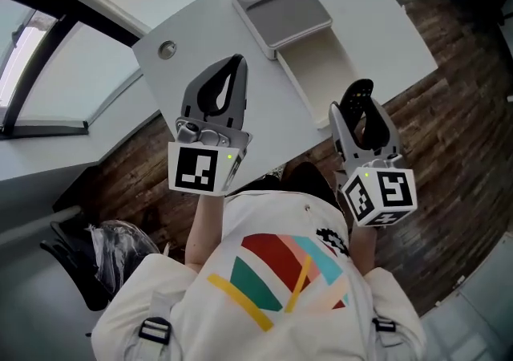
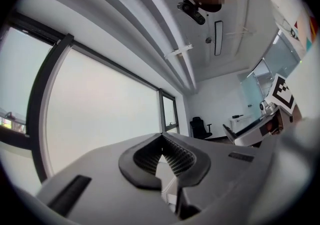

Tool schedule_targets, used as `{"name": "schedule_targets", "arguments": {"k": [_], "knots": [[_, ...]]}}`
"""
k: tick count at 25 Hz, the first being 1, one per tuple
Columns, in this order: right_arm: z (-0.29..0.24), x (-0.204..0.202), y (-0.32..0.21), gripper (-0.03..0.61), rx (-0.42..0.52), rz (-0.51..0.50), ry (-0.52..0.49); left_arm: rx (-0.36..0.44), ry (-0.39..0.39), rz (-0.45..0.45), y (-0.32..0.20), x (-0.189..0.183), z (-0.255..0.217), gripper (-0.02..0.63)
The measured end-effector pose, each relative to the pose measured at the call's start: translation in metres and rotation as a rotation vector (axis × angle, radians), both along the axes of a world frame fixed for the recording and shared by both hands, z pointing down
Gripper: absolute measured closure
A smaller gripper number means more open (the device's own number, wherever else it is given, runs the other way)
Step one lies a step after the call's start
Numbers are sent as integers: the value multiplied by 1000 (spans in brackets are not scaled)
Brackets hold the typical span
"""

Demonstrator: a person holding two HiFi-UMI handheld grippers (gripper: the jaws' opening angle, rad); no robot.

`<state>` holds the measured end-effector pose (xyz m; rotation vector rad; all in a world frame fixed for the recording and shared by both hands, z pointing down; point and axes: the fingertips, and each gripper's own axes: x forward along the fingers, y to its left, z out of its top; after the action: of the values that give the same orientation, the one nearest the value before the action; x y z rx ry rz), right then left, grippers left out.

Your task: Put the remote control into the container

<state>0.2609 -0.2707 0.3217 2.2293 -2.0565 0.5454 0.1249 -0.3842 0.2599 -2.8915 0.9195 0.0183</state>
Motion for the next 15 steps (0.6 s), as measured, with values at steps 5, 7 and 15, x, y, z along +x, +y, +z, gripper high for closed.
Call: {"name": "schedule_targets", "arguments": {"k": [5,7,15], "knots": [[12,21,-25,318,-40,-58,-29,-7,-19,-63,-20,16,1,607],[18,36,-38,318,-58,-74,-48,0,-35,-90,-30,27,1,607],[39,71,-85,318,-145,-216,-23,-5,-29,-181,-61,60,-5,607]]}}
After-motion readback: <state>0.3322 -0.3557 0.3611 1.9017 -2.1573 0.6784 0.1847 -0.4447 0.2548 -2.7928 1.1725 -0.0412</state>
